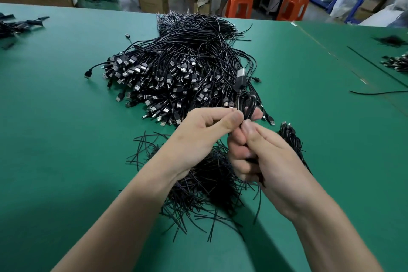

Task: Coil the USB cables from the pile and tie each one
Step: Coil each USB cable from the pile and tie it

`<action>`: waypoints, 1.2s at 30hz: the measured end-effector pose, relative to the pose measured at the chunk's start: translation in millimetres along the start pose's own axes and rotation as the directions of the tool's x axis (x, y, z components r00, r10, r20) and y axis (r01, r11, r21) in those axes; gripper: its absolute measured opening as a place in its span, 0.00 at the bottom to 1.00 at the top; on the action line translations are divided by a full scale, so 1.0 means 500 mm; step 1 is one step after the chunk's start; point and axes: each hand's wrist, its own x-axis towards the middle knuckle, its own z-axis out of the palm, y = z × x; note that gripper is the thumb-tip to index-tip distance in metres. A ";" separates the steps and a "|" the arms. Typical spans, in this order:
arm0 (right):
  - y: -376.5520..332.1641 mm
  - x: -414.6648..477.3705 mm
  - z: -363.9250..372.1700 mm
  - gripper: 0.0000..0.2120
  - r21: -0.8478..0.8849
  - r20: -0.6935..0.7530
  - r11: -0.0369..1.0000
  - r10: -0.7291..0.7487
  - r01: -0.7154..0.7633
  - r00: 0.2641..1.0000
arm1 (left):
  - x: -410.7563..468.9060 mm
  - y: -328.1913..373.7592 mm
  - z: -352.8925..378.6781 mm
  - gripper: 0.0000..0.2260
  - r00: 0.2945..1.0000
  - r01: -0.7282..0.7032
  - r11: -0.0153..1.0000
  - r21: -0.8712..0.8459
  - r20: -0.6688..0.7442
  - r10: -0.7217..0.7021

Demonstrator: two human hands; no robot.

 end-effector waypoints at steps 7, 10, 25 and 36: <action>0.002 -0.005 -0.001 0.17 0.070 0.085 0.993 0.090 -0.096 0.992 | -0.001 -0.004 -0.005 0.12 1.000 -0.017 0.999 -0.049 -0.009 0.017; 0.006 -0.003 -0.001 0.17 0.003 0.026 0.999 0.050 -0.050 0.998 | 0.003 -0.014 -0.005 0.15 0.998 -0.030 1.000 -0.008 -0.057 0.030; 0.051 0.006 -0.022 0.16 -0.249 -0.270 0.968 -0.084 0.015 0.959 | -0.006 0.004 -0.058 0.08 0.967 0.048 0.463 0.885 0.075 -0.245; 0.058 0.002 -0.005 0.16 -0.179 -0.262 0.984 -0.047 -0.001 0.964 | -0.017 -0.024 -0.019 0.08 0.884 0.050 0.038 0.998 -0.027 -0.467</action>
